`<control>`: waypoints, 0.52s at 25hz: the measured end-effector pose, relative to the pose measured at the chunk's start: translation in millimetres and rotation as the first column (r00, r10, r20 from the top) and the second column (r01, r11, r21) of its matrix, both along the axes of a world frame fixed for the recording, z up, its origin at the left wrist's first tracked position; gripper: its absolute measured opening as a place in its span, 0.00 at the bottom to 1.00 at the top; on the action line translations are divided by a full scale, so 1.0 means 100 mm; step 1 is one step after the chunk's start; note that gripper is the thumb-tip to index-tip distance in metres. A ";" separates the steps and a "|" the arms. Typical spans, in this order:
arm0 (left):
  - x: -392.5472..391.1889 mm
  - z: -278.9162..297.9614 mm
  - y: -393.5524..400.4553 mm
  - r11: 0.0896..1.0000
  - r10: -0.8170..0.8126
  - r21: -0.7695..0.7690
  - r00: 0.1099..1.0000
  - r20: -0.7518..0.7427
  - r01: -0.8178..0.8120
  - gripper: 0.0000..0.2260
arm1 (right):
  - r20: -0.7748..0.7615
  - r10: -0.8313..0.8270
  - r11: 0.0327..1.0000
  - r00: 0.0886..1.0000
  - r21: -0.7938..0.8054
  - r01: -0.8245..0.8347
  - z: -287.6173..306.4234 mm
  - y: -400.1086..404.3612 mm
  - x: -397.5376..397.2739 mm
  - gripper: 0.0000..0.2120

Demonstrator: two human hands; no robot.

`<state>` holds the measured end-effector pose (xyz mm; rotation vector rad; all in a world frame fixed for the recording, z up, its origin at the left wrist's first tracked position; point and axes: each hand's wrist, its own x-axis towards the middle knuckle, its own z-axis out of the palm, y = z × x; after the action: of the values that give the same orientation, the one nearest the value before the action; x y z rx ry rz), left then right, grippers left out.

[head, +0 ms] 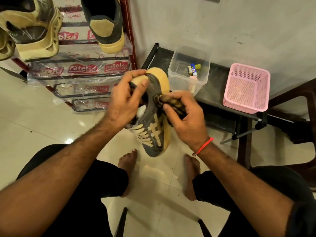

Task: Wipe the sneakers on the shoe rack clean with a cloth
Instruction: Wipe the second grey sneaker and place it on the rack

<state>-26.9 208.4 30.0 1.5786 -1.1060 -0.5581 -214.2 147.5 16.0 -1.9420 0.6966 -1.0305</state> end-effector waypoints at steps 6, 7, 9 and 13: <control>0.15 0.01 -0.02 0.991 0.128 0.081 0.922 -0.364 -0.106 0.13 | -0.209 0.146 0.946 0.967 -0.256 -0.199 -0.08 0.21 0.07 0.12; 0.07 0.01 -0.01 0.996 0.050 0.092 0.931 -0.361 -0.018 0.12 | -0.168 0.079 0.954 0.983 -0.272 -0.124 -0.01 0.12 0.09 0.12; -0.11 0.00 0.00 0.983 -0.104 0.105 0.932 -0.347 0.149 0.12 | -0.083 -0.088 0.958 0.993 -0.279 0.061 0.13 -0.15 0.13 0.11; -0.23 0.02 -0.06 0.990 -0.001 0.131 0.917 -0.398 0.058 0.10 | -0.168 -0.099 0.946 0.981 -0.321 0.041 0.08 -0.19 0.09 0.11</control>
<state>-50.2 202.3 32.1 1.4816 -0.7951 -0.9499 -204.8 128.5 24.0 -2.3272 0.7421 -1.0682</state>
